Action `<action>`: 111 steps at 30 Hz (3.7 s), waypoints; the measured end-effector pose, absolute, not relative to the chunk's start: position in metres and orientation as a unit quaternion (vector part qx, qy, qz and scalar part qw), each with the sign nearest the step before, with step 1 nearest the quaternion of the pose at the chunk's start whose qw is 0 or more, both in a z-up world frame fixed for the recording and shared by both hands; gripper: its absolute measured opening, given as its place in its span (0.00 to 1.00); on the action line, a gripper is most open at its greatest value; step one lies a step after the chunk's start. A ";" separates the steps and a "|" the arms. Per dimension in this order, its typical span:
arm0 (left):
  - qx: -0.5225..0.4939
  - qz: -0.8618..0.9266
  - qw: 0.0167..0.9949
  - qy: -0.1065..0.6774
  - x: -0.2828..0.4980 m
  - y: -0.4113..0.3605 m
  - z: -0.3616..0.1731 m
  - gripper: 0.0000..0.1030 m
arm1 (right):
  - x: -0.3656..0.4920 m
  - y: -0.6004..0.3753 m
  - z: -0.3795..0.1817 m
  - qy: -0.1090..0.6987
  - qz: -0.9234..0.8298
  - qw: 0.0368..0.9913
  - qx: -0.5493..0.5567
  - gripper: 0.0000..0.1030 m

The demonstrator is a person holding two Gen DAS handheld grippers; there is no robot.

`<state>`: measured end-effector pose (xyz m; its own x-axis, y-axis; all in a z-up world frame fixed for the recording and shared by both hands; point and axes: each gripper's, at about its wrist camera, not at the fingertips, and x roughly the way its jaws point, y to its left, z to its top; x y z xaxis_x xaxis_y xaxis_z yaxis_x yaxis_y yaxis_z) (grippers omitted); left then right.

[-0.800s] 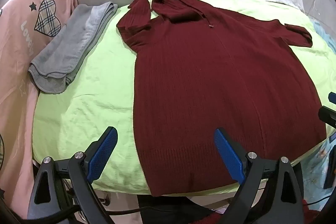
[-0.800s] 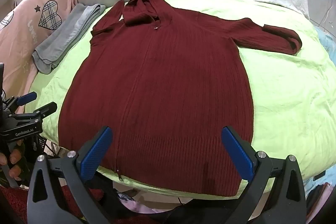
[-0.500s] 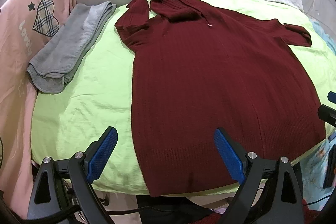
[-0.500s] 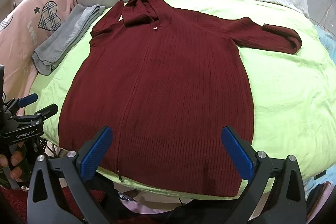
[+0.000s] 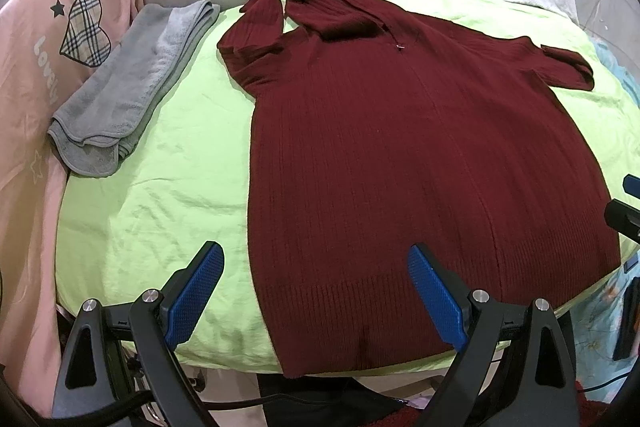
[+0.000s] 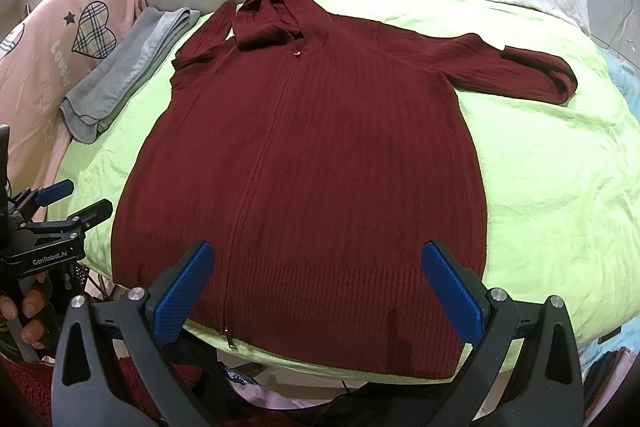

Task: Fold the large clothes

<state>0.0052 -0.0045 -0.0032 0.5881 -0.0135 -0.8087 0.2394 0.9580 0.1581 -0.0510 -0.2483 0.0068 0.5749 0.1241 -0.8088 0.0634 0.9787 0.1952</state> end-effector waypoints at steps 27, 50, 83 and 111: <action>0.099 -0.081 0.873 0.471 0.021 0.000 -0.018 0.91 | -0.042 -0.252 -0.001 0.462 0.020 0.877 0.127 1.00; 0.116 -0.099 0.866 0.475 0.067 -0.028 -0.029 0.91 | -0.008 -0.315 -0.007 0.438 0.001 0.882 0.172 1.00; 0.090 -0.093 0.829 0.544 0.138 -0.072 -0.079 0.92 | 0.198 -0.553 -0.052 0.445 -0.101 0.889 0.035 0.09; 0.010 -0.077 0.856 0.511 0.126 0.020 -0.053 0.92 | 0.295 -0.136 -0.044 0.421 0.279 0.825 0.254 0.08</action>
